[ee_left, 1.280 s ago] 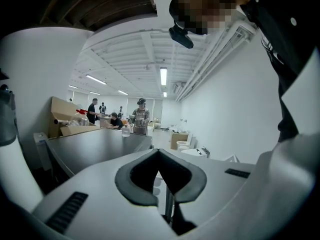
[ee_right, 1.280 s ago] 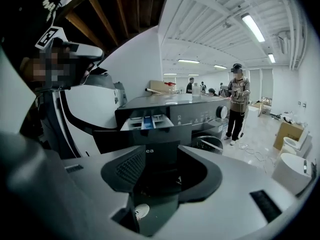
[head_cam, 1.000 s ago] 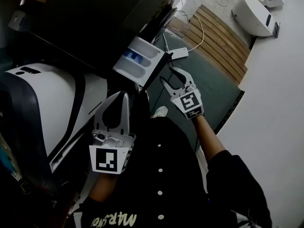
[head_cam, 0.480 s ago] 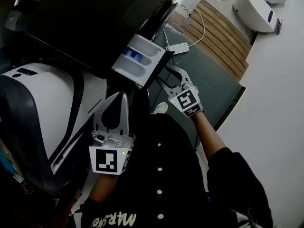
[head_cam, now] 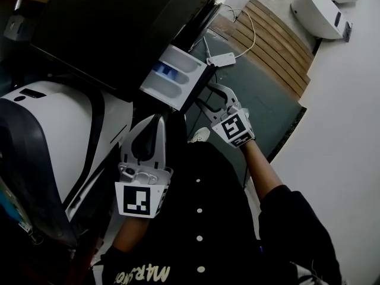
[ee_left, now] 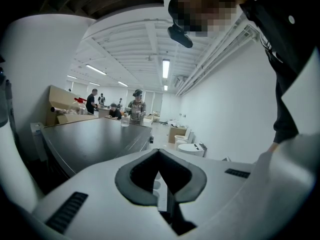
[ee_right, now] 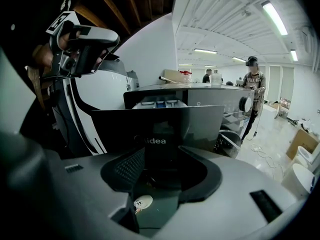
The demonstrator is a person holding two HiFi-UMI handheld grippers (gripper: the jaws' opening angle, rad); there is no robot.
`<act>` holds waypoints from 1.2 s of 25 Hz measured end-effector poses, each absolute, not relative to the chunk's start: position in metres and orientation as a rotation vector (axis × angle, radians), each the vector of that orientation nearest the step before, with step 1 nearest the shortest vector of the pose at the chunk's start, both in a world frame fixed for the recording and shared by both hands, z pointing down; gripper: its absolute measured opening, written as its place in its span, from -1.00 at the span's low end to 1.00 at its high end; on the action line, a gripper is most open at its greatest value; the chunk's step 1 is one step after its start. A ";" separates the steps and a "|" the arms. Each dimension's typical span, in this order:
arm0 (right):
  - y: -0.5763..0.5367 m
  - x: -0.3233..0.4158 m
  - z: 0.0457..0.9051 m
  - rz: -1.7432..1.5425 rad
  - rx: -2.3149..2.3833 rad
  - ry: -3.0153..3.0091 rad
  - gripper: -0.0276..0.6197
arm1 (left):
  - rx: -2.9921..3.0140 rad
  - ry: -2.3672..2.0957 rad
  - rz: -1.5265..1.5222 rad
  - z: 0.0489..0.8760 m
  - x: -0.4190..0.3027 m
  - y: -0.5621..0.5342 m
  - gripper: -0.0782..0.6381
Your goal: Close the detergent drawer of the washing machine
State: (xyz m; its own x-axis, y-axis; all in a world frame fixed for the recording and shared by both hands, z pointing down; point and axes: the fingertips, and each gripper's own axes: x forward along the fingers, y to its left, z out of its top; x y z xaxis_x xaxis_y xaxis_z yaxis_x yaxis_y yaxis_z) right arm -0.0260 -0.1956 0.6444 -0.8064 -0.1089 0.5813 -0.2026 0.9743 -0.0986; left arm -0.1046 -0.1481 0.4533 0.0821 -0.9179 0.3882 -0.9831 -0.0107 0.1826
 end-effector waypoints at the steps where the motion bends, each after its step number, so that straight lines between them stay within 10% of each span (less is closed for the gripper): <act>1: -0.196 -0.026 0.644 0.206 0.219 -2.513 -0.30 | 1.969 -1.872 0.223 0.454 -0.105 -0.149 -0.76; 30: -0.212 -0.102 0.642 0.184 0.217 -2.530 -0.27 | 1.903 -1.934 0.201 0.458 -0.146 -0.161 -0.76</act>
State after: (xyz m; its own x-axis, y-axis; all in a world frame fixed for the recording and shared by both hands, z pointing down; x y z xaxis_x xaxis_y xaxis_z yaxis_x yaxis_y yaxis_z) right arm -0.1025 -0.2124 0.6416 -0.8147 -0.1141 0.5685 -0.1951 0.9772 -0.0835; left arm -0.1463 -0.1611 0.4578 0.0230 -0.9209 0.3891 -0.9812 0.0539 0.1855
